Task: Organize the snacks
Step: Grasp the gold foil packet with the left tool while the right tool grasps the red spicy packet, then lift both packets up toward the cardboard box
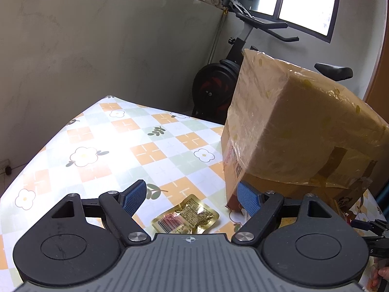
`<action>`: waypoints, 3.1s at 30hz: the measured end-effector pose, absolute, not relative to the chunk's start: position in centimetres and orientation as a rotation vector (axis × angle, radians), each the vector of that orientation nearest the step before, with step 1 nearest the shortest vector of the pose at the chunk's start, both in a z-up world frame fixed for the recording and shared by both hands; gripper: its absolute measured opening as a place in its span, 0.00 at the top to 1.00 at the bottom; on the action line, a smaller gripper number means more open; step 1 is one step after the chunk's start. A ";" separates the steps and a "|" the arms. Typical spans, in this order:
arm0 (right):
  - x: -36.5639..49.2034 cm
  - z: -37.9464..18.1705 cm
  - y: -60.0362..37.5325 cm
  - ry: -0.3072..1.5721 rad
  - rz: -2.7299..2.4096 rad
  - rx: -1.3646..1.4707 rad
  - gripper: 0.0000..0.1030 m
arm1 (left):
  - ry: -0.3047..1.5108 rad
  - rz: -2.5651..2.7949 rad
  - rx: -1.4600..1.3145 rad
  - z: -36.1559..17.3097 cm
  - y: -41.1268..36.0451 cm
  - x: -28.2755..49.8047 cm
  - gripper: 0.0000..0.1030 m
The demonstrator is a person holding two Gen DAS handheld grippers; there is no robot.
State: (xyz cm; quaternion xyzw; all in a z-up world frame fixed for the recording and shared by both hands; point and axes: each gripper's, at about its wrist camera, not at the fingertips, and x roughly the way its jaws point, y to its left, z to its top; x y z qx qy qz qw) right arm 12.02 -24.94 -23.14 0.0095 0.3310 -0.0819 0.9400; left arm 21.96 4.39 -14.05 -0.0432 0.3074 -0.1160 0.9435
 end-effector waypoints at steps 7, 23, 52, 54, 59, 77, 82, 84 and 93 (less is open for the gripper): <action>11.4 -22.6 -26.1 0.631 -0.146 0.094 0.41 | 0.664 -0.237 -0.054 -15.1 4.8 22.5 0.19; 11.5 -22.7 -25.7 0.635 -0.136 0.090 0.41 | 0.752 -0.324 0.087 -18.8 4.3 25.8 0.19; 11.6 -22.7 -25.9 0.640 -0.133 0.110 0.39 | 0.796 -0.311 0.158 -21.2 2.4 26.6 0.23; 11.6 -22.7 -25.9 0.641 -0.133 0.109 0.39 | 0.793 -0.305 0.158 -21.2 2.3 26.6 0.23; 11.7 -22.7 -25.9 0.641 -0.133 0.110 0.39 | 0.787 -0.291 0.156 -21.3 2.1 26.2 0.24; 11.7 -22.7 -25.9 0.639 -0.132 0.120 0.39 | 0.780 -0.217 0.064 -20.9 2.9 22.6 0.42; 11.6 -22.6 -26.0 0.637 -0.130 0.125 0.39 | 0.782 -0.182 0.009 -20.8 3.8 21.1 0.42; 11.6 -22.6 -26.0 0.637 -0.130 0.125 0.39 | 0.784 -0.173 -0.003 -20.7 4.1 20.5 0.42; 11.7 -22.6 -26.0 0.638 -0.131 0.124 0.39 | 0.765 -0.163 -0.034 -19.7 4.5 18.9 0.42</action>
